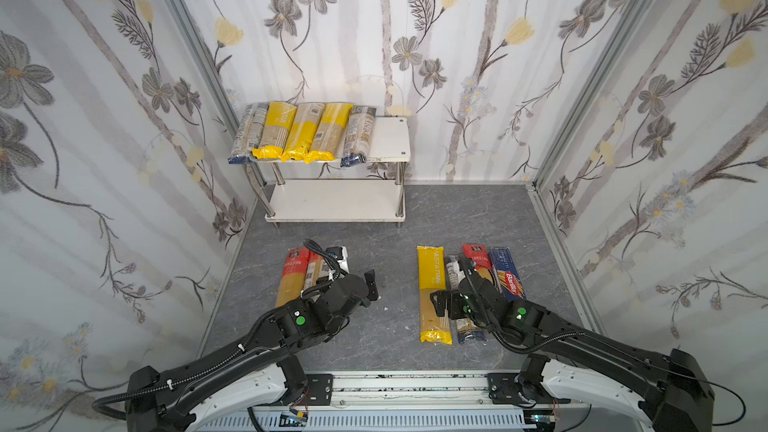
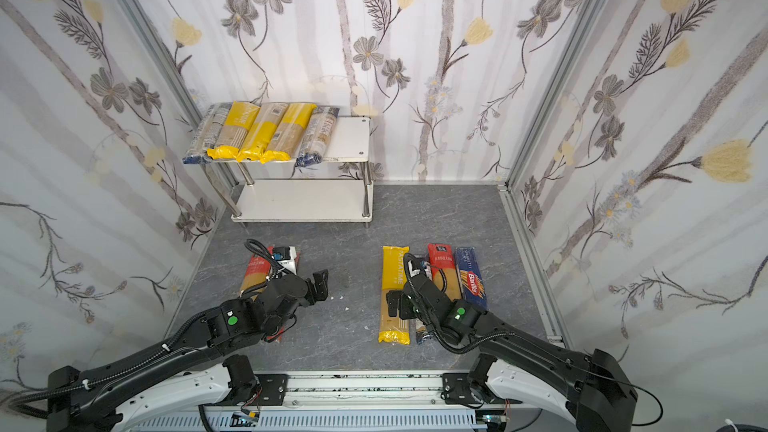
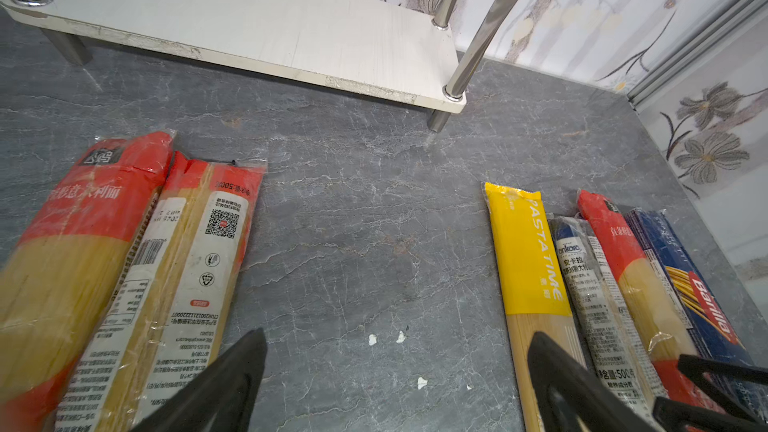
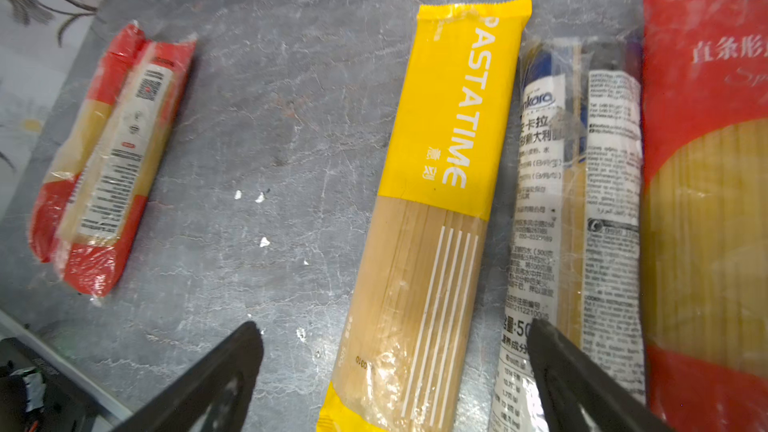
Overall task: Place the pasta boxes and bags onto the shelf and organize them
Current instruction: 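Lower both grippers toward the packs on the table, then close the right gripper on the yellow PASTATIME pack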
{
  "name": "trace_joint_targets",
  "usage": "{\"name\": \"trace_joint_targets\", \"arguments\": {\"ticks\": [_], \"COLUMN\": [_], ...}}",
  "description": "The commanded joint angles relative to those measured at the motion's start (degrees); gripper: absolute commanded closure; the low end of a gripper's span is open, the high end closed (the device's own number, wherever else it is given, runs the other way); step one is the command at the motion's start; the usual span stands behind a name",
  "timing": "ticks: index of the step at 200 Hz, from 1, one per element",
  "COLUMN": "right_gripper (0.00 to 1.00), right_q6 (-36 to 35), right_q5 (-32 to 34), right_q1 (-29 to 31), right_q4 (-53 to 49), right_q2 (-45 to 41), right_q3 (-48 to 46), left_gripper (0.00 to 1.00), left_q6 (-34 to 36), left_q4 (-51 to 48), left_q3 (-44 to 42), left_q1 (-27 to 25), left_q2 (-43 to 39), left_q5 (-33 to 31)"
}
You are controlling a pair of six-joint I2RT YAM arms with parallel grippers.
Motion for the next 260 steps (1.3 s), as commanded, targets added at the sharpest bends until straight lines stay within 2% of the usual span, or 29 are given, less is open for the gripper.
{"name": "trace_joint_targets", "arguments": {"ticks": [1, 42, 105, 148, 218, 237, 260], "right_gripper": [0.0, 0.0, 0.0, 0.0, 0.01, 0.11, 0.35], "right_q6": [3.71, 5.76, 8.32, 10.01, 9.18, 8.47, 8.12], "right_q5": [2.31, 1.09, 5.28, 7.05, 4.59, 2.79, 0.09], "right_q1": [1.62, 3.5, 5.19, 5.51, 5.49, 5.53, 5.74], "right_q4": [5.45, 8.82, 2.55, -0.24, 1.53, 2.71, 5.21], "right_q2": [4.25, 13.14, 25.94, 28.02, 30.96, 33.46, 33.49], "right_q3": [0.12, 1.38, 7.38, 7.92, 7.53, 7.96, 7.33], "left_gripper": [0.0, 0.0, 0.0, 0.0, 0.0, 0.0, 0.0], "left_q6": [-1.31, -1.21, -0.5, 0.82, 2.38, 2.46, 2.73], "left_q4": [1.2, 1.06, 0.87, 0.79, 0.79, 0.79, 0.79], "left_q3": [-0.69, -2.43, -3.76, -3.35, -2.36, -2.31, -1.83], "left_q1": [-0.07, -0.04, 0.04, 0.21, 0.5, 0.48, 0.66], "left_q2": [-1.3, -3.54, -8.75, -9.69, -9.95, -10.04, -10.2], "left_q5": [-1.85, -3.13, -4.01, -4.24, -4.64, -4.64, -4.49]}}
